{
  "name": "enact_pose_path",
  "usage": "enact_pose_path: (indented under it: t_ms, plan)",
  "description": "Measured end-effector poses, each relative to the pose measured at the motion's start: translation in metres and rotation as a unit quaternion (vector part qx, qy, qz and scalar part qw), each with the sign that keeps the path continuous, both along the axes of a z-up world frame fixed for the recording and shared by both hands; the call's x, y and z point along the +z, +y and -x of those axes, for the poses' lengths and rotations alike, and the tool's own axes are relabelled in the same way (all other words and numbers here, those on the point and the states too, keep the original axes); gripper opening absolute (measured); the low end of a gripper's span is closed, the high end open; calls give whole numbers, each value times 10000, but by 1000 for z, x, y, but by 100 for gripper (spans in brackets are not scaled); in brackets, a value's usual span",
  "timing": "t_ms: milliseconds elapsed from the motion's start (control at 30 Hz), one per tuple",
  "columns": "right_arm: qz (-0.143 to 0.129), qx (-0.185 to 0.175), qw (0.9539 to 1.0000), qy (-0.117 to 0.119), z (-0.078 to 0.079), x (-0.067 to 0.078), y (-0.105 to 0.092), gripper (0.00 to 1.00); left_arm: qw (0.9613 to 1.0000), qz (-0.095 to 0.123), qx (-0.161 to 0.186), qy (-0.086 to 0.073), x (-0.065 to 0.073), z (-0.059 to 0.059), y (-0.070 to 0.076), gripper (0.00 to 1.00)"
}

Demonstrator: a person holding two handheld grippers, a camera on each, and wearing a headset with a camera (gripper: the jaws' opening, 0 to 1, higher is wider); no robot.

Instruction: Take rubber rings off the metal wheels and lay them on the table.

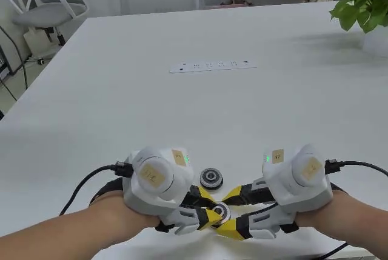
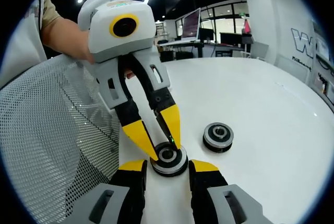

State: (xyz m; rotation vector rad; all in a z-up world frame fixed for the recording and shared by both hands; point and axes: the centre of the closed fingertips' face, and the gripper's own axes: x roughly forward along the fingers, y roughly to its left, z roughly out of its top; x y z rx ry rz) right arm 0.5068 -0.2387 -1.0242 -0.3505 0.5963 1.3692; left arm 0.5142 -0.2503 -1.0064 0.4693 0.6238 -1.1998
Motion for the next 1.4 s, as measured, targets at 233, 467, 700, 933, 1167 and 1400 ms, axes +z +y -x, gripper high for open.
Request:
enact_pose_path:
  t_ms: [233, 467, 700, 933, 1167, 1400]
  plan:
    - [-33, -58, 10000, -27, 0, 1, -3, 26, 10000, -2, 14, -19, 0, 0, 0, 14]
    - [19, -73, 9999, -90, 1, 2, -8, 23, 10000, -4, 32, -32, 0, 0, 0, 14]
    - [-6, -183, 9998, 20, 1, 2, -12, 20, 10000, -7, 46, -43, 0, 0, 0, 14]
    - [10, -192, 9998, 3, 1, 2, -12, 21, 10000, -11, 51, -50, 0, 0, 0, 14]
    - [-35, -177, 9998, -12, -2, 4, -8, 28, 10000, 0, 57, -47, 0, 0, 1, 14]
    - [-31, -85, 9999, -73, -2, 4, -4, 28, 10000, 2, 67, -49, 0, 0, 1, 14]
